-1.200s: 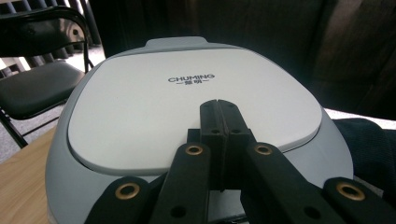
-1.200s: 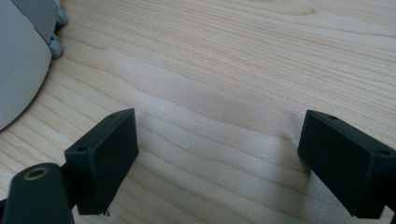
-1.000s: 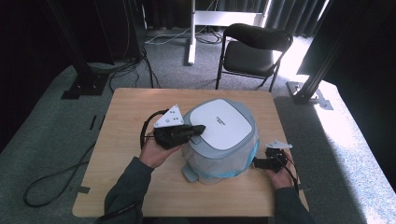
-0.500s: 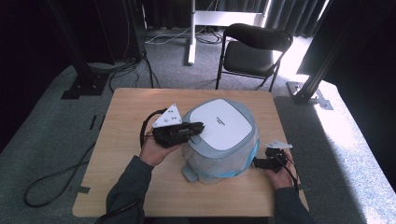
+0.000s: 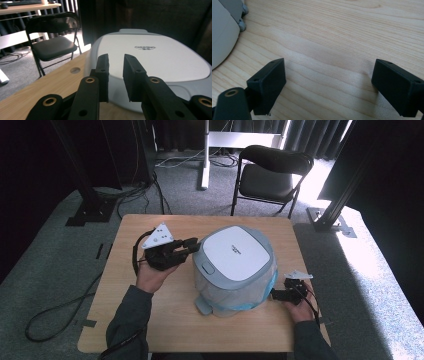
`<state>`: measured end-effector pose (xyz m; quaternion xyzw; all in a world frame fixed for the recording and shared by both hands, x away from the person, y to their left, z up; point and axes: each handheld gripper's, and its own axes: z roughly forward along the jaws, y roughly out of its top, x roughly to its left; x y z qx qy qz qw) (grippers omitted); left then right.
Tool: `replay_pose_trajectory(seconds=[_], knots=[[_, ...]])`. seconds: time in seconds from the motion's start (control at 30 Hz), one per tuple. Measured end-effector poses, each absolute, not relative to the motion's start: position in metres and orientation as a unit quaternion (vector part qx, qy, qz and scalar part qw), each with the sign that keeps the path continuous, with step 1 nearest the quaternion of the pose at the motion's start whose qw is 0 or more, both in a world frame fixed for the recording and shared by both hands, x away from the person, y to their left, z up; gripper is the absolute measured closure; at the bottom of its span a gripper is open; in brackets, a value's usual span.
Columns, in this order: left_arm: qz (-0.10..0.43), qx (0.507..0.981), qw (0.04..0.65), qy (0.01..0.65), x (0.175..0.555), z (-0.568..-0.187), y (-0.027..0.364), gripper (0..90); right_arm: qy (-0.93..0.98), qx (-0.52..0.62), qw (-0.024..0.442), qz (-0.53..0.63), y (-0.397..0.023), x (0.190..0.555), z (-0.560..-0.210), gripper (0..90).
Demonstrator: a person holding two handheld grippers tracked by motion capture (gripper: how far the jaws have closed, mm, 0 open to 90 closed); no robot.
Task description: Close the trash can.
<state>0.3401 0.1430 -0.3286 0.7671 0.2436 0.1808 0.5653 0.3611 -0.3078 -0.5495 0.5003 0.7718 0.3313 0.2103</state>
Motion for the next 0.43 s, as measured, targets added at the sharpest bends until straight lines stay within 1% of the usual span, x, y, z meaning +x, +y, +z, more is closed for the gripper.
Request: replay_pose_trajectory(seconds=[0.43], knots=[[0.179, 0.762, 0.547, 0.298, 0.344, -0.356, 0.176, 74.6, 0.770, 0.503, 0.211, 0.330, -0.307, 0.361, -0.550, 11.1]])
